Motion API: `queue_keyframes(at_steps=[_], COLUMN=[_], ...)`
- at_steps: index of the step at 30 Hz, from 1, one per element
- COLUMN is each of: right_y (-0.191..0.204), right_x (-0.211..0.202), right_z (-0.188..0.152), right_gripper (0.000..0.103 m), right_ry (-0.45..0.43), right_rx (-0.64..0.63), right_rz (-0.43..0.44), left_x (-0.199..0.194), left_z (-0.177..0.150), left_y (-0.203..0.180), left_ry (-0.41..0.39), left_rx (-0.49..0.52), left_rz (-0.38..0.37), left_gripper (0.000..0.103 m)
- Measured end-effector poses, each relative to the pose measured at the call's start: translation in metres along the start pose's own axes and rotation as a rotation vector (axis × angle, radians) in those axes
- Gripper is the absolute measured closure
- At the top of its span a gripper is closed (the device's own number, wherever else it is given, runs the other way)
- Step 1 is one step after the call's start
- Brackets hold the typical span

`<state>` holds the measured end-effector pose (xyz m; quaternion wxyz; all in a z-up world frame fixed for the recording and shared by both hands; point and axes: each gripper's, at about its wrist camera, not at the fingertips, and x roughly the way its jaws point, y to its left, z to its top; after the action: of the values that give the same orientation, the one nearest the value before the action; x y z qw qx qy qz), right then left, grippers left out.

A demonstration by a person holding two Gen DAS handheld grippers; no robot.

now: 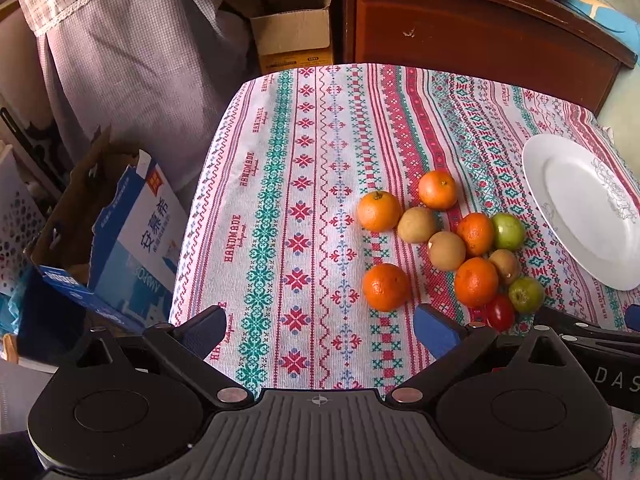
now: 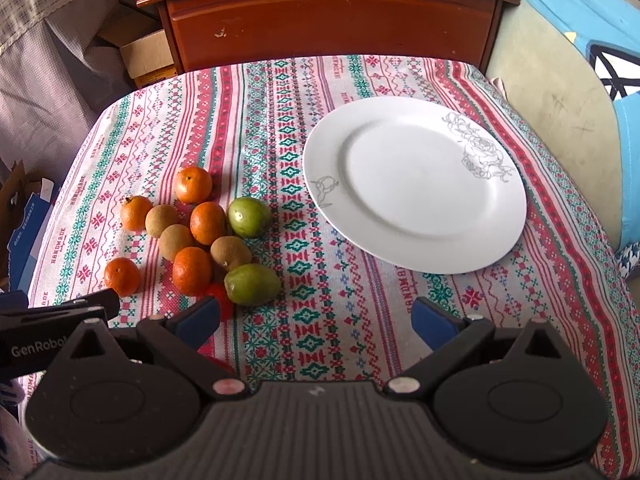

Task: Organize fruits
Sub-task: 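Move the right gripper toward the red cherry tomato beside the fruit pile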

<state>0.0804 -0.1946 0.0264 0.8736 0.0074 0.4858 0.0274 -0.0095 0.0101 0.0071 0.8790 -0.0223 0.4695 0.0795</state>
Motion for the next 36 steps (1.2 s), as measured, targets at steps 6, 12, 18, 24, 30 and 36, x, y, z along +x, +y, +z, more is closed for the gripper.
queue_keyframes(at_steps=[6, 12, 18, 24, 30, 36], right_y=[0.0024, 0.0032, 0.0044, 0.0058, 0.0052, 0.001], right_x=[0.0011, 0.0016, 0.0022, 0.0024, 0.0014, -0.0013], right_z=[-0.0005, -0.0008, -0.0017, -0.0025, -0.002, -0.0029], right_gripper=[0.002, 0.002, 0.002, 0.002, 0.002, 0.004], right_ry=[0.003, 0.002, 0.002, -0.003, -0.01, -0.032], right_rx=[-0.009, -0.021, -0.027, -0.037, -0.036, -0.038], right_rz=[0.0, -0.003, -0.004, -0.013, -0.01, 0.021], left_x=[0.0018, 0.0023, 0.0027, 0.0031, 0.0033, 0.0035], left_z=[-0.0005, -0.0006, -0.0011, -0.0017, -0.0017, -0.0021], left_y=[-0.0008, -0.0022, -0.0015, -0.002, -0.0002, 0.0019], left_ry=[0.001, 0.002, 0.004, 0.01, 0.018, 0.016], left_rx=[0.002, 0.009, 0.013, 0.022, 0.007, 0.002], left_rz=[0.013, 0.02, 0.028, 0.036, 0.022, -0.016], left_gripper=[0.003, 0.004, 0.004, 0.004, 0.004, 0.004])
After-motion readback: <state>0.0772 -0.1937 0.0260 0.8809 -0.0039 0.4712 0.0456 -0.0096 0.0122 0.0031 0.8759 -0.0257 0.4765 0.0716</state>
